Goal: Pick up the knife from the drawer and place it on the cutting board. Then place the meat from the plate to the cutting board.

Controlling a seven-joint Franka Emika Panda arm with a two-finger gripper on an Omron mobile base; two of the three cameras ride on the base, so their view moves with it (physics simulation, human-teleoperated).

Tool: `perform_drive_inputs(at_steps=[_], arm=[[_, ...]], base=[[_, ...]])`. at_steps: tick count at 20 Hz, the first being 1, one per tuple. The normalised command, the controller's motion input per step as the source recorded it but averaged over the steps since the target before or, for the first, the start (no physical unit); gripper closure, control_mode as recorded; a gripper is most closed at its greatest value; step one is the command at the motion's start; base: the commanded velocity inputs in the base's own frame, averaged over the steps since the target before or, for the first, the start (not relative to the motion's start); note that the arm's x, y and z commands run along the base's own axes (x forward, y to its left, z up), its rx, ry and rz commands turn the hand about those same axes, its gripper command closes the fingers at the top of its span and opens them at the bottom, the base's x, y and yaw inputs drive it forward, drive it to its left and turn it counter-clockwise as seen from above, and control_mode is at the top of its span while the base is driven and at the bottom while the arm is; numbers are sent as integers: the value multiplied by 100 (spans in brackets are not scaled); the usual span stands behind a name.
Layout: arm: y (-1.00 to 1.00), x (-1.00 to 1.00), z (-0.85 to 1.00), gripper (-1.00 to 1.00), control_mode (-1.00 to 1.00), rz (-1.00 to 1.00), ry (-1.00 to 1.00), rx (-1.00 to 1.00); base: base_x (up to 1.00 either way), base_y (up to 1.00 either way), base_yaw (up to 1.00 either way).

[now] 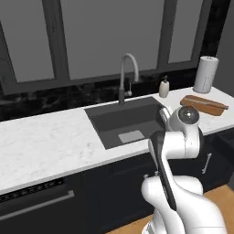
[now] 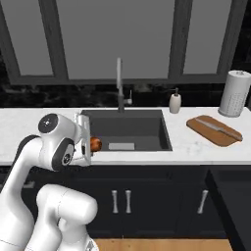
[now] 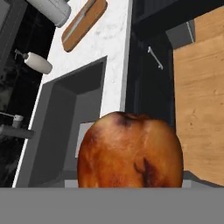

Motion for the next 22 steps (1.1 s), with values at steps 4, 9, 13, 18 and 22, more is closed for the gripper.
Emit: perform_drive_inputs(at_steps=[4, 9, 13, 18, 22], arm=[[0, 0, 0, 100, 100, 0, 0, 0], [0, 0, 0, 100, 100, 0, 0, 0], [0, 0, 0, 100, 100, 0, 0, 0], [0, 0, 0, 100, 100, 0, 0, 0], [-50, 50, 0, 100, -100, -5, 15, 9]], base=[[79, -100, -2], [100, -75, 6], [45, -84, 9], [22, -74, 9], [28, -45, 5]])
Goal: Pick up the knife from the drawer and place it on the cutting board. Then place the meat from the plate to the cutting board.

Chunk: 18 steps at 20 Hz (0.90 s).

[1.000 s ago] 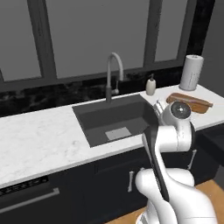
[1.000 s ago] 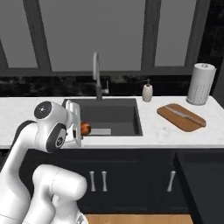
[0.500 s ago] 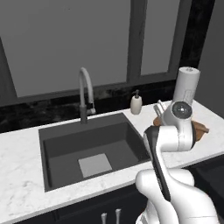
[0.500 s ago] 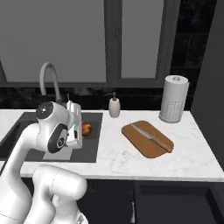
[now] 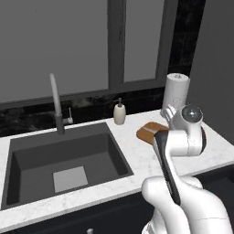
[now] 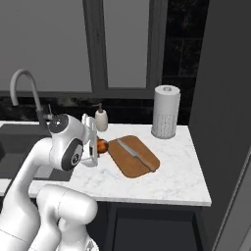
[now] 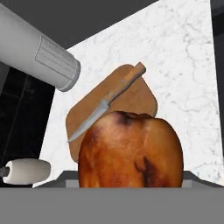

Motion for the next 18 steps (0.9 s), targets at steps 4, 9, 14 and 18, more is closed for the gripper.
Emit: perform_drive_inputs(at_steps=[4, 9, 14, 18], arm=[[-99, 100, 0, 100, -100, -29, 37, 24], [-10, 59, -4, 100, -100, -32, 28, 19], [-20, 10, -24, 100, -100, -29, 26, 12], [-38, 0, -98, 100, -100, -18, 14, 6]], base=[[0, 0, 0], [0, 0, 0], [0, 0, 0], [0, 0, 0]])
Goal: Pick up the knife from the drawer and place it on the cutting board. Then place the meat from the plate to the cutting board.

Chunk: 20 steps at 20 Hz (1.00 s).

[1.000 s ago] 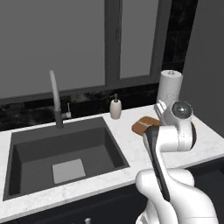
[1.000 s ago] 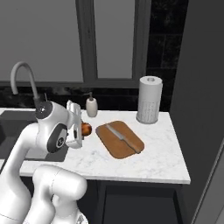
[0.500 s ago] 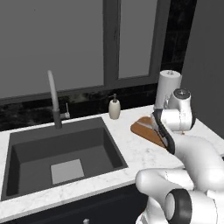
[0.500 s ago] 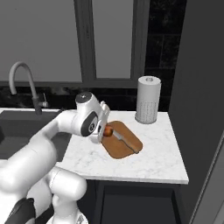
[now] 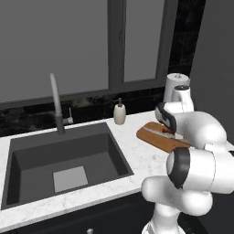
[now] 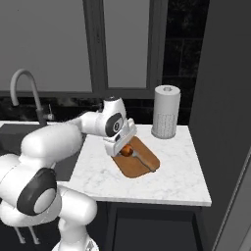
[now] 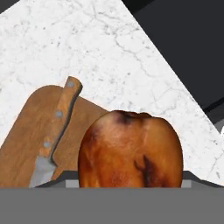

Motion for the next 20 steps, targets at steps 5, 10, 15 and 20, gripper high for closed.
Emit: perform_drive_inputs(at_steps=[5, 10, 15, 20], arm=[[-4, 21, -74, 100, -100, -10, 4, 4], [0, 58, -57, -100, -100, -5, -1, 1], [-11, 21, -2, -100, -100, 0, -6, 0], [-11, -17, 45, -100, -100, -2, -26, 5]], base=[[0, 0, 0], [0, 0, 0], [0, 0, 0], [0, 0, 0]])
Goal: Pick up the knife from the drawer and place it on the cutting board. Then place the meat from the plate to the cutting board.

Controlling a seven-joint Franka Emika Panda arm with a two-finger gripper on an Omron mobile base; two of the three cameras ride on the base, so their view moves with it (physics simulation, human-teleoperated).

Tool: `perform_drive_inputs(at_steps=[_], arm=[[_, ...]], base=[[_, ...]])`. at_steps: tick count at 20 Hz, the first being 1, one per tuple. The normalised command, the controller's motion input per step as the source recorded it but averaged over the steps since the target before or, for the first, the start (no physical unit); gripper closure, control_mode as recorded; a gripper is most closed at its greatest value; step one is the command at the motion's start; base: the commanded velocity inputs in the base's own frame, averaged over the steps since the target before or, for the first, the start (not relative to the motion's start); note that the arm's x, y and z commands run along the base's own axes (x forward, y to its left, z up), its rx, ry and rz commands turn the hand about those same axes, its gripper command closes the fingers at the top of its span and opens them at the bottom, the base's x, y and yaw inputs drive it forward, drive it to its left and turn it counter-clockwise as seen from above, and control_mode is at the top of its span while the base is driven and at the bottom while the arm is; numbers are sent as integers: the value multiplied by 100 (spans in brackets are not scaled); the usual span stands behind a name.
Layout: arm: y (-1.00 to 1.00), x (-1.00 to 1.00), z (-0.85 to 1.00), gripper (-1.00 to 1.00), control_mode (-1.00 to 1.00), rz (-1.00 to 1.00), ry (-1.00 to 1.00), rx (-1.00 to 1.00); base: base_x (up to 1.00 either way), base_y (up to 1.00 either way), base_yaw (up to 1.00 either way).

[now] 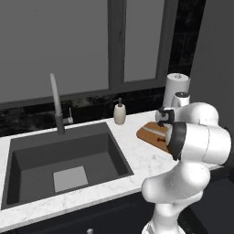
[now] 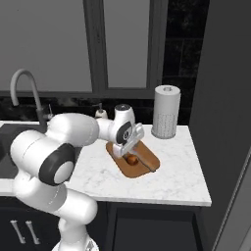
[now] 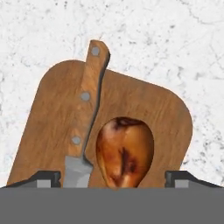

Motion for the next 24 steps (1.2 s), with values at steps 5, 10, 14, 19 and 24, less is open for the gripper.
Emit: perform_drive_inputs(at_steps=[5, 10, 14, 19, 24], arm=[[-3, -81, 85, -100, -100, 0, -54, 0], [-17, -100, 100, -100, -100, 0, -81, 0], [-19, -100, 100, -100, -100, 0, -84, 0], [-19, -100, 100, -100, -100, 0, -78, 0], [-29, -100, 92, -100, -100, 0, -84, 6]], base=[[0, 0, 0], [0, 0, 0], [0, 0, 0], [0, 0, 0], [0, 0, 0]])
